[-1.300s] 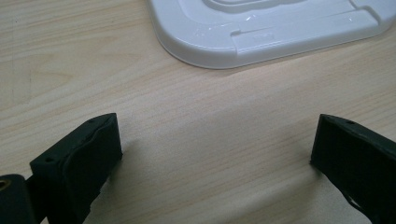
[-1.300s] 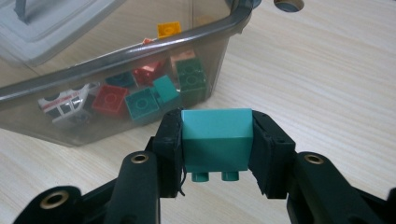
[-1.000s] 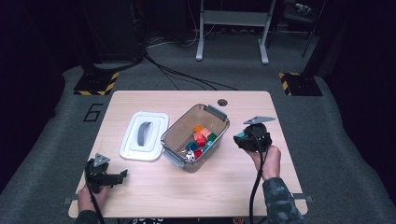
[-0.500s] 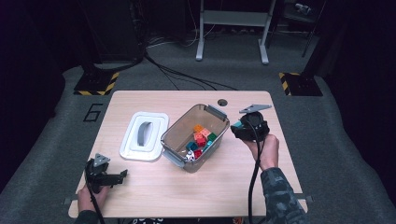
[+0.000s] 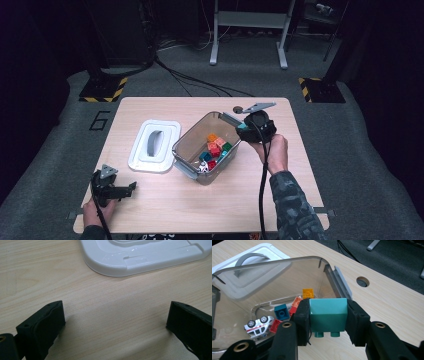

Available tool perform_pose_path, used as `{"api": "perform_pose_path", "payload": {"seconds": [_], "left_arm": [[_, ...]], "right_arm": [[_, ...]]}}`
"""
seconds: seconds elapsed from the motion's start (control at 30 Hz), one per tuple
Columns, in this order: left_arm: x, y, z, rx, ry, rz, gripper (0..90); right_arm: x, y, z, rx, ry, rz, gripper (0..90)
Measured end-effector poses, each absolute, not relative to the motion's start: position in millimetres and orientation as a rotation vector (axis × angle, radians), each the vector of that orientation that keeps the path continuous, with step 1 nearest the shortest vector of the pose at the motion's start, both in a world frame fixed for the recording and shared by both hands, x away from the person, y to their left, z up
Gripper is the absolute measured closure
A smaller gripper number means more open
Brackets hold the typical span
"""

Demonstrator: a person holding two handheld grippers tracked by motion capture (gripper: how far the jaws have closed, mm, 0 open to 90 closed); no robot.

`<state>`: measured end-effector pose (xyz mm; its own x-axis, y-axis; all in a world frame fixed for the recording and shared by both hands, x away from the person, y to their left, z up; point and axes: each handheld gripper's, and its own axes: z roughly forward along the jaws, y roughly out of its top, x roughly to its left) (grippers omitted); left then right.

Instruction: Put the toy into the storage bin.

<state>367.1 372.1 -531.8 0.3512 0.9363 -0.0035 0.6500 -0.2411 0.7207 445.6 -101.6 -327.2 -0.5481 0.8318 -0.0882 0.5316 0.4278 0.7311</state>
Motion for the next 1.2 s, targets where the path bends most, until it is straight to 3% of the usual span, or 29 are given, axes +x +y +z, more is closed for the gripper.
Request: {"api": "perform_pose_path", "payload": {"seconds": [0.47,1.2], "left_arm": [[367,372,-532,1.983,1.377,0.582,1.6],[367,372,-532,1.983,1.377,0.582,1.6]], "right_arm": [[449,-57,-342,1.052,2.368,0.919,58.8],[434,-36,-379,1.030,2.559,0.850,58.6]]}}
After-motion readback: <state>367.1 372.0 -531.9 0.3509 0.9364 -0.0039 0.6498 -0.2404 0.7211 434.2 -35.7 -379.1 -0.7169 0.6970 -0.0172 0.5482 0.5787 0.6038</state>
